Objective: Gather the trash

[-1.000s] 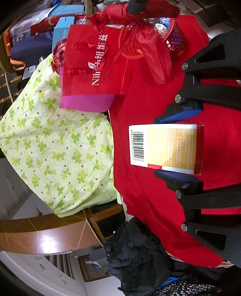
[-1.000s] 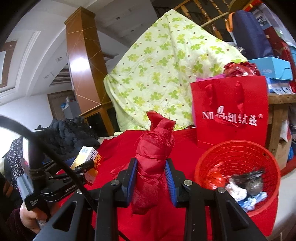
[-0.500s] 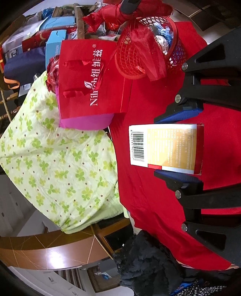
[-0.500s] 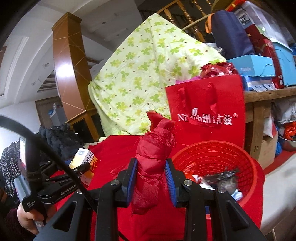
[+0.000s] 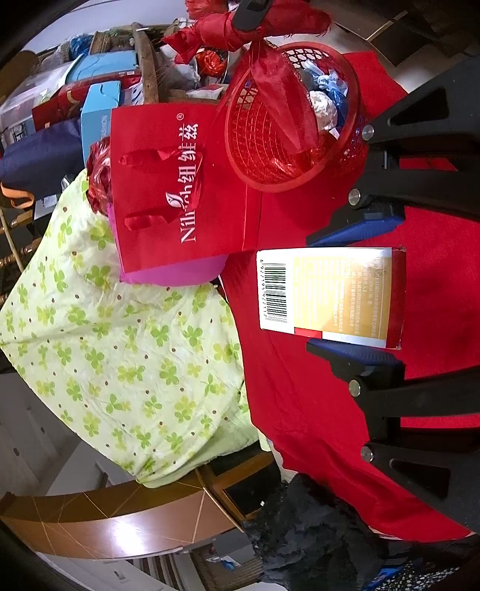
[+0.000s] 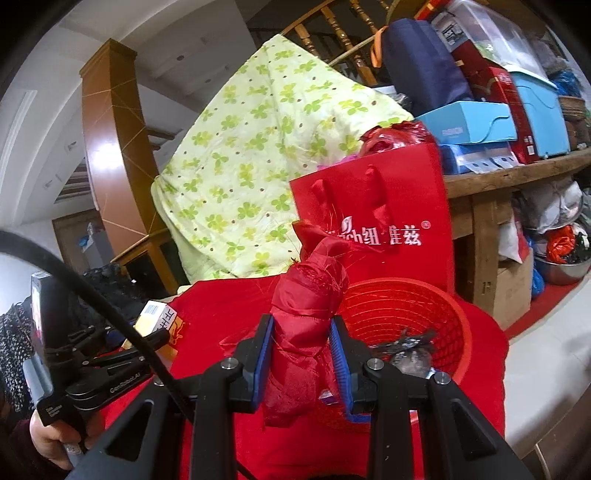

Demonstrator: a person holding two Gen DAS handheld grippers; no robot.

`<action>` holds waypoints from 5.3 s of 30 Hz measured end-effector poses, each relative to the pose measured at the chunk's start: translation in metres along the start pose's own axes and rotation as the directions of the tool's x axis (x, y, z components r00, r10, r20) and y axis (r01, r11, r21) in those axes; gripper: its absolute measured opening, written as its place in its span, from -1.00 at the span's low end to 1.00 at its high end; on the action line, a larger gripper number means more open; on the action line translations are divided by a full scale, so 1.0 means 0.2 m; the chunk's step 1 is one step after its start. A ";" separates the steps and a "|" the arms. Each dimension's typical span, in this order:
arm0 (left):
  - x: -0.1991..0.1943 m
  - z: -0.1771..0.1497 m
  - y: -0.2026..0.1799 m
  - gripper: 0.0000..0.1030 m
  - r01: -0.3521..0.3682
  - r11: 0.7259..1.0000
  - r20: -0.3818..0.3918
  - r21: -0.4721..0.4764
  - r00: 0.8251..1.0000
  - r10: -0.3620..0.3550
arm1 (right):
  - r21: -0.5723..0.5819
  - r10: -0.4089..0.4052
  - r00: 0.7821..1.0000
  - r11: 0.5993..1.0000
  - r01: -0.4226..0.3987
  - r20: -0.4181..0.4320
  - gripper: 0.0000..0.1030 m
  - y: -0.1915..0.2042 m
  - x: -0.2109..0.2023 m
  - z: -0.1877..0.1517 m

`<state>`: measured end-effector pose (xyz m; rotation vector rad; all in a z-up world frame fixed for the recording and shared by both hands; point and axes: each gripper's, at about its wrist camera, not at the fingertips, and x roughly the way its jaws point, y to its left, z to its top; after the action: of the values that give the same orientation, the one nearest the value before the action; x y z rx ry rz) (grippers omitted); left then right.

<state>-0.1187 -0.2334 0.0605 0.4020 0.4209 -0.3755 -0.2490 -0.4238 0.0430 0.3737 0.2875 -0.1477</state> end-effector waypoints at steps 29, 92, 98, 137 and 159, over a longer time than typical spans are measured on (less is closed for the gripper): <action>0.08 0.18 -0.42 -0.01 0.105 0.987 0.026 0.125 0.994 -0.109 | 0.074 -0.075 0.997 0.995 0.072 0.029 -0.36 -0.31 -0.04 0.05; 0.46 0.27 -0.61 0.11 0.259 0.961 -0.056 0.098 0.965 -0.255 | 0.100 -0.167 0.981 0.979 0.177 -0.102 -0.32 -0.46 0.25 0.04; 0.42 0.25 -0.56 0.46 0.293 0.951 -0.025 0.103 0.956 -0.292 | 0.112 -0.154 0.979 0.979 0.169 -0.130 0.11 -0.44 0.31 0.03; -0.30 -0.12 0.43 0.91 -0.025 0.993 0.059 -0.112 0.998 0.032 | -0.137 -0.206 0.976 0.967 0.213 0.065 0.37 0.69 -0.28 -0.12; -0.43 -0.17 0.46 0.93 -0.045 0.990 0.079 -0.132 0.995 0.055 | -0.158 -0.236 0.969 0.956 0.245 0.076 0.37 0.76 -0.39 -0.16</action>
<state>-0.1635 -0.1173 0.0988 0.2686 0.3520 -0.3128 -0.3012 -0.2656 0.0898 0.1672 0.2870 -0.3711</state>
